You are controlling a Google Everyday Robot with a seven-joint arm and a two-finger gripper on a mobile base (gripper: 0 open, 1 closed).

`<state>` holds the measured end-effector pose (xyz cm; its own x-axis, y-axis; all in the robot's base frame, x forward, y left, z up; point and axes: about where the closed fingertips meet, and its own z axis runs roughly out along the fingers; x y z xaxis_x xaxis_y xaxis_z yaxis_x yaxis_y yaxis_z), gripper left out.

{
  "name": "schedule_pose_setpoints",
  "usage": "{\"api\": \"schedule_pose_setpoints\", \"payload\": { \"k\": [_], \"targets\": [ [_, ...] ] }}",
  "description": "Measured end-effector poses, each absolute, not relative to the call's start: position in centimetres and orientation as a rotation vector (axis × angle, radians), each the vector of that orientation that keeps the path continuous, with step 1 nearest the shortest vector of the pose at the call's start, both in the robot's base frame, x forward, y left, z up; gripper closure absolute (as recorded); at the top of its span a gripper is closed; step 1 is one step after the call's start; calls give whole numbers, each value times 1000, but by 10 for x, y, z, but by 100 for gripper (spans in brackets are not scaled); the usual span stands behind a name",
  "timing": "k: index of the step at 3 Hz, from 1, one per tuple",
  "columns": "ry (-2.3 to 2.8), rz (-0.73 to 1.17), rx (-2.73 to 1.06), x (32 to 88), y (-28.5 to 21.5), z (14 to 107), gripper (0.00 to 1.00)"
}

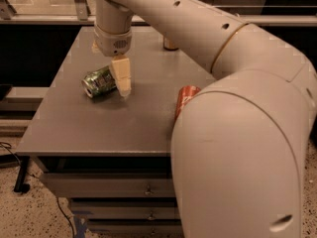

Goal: Knock green can over

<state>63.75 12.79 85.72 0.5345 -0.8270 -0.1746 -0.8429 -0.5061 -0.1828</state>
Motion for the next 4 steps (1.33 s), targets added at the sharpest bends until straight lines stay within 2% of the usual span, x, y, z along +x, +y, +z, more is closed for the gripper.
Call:
{"api": "schedule_pose_setpoints", "payload": {
  "k": [2,4],
  "targets": [
    [1557,290,-2078,625,87,881,0],
    [1569,372,-1566,658,29,910,0]
  ]
}}
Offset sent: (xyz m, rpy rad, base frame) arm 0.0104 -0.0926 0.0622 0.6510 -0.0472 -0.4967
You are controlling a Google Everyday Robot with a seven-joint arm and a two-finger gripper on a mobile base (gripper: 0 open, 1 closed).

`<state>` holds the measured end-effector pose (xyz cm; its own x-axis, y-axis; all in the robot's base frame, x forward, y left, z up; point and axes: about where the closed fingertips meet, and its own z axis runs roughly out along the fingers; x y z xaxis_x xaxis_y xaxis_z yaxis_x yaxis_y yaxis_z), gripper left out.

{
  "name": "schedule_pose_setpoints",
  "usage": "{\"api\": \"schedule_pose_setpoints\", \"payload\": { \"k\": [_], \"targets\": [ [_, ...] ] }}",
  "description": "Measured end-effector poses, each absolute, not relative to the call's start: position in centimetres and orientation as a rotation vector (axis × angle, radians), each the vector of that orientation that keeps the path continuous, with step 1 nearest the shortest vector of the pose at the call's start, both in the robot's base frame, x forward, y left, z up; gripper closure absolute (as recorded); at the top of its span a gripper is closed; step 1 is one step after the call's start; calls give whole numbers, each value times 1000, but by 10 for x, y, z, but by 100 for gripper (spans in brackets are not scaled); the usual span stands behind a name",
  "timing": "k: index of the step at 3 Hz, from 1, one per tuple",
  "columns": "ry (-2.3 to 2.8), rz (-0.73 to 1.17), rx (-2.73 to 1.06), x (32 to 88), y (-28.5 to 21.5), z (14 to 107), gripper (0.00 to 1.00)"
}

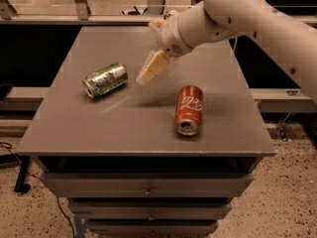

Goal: Knock green can over

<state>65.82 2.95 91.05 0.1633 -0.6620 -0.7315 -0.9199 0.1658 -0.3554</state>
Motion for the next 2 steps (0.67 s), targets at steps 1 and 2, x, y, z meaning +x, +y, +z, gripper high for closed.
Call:
{"api": "schedule_pose_setpoints", "payload": {
  "k": [1,2],
  "targets": [
    [1509,388,-1329,688,-1,922,0],
    [1479,385,-1149,725,-23,930,0]
  ]
}}
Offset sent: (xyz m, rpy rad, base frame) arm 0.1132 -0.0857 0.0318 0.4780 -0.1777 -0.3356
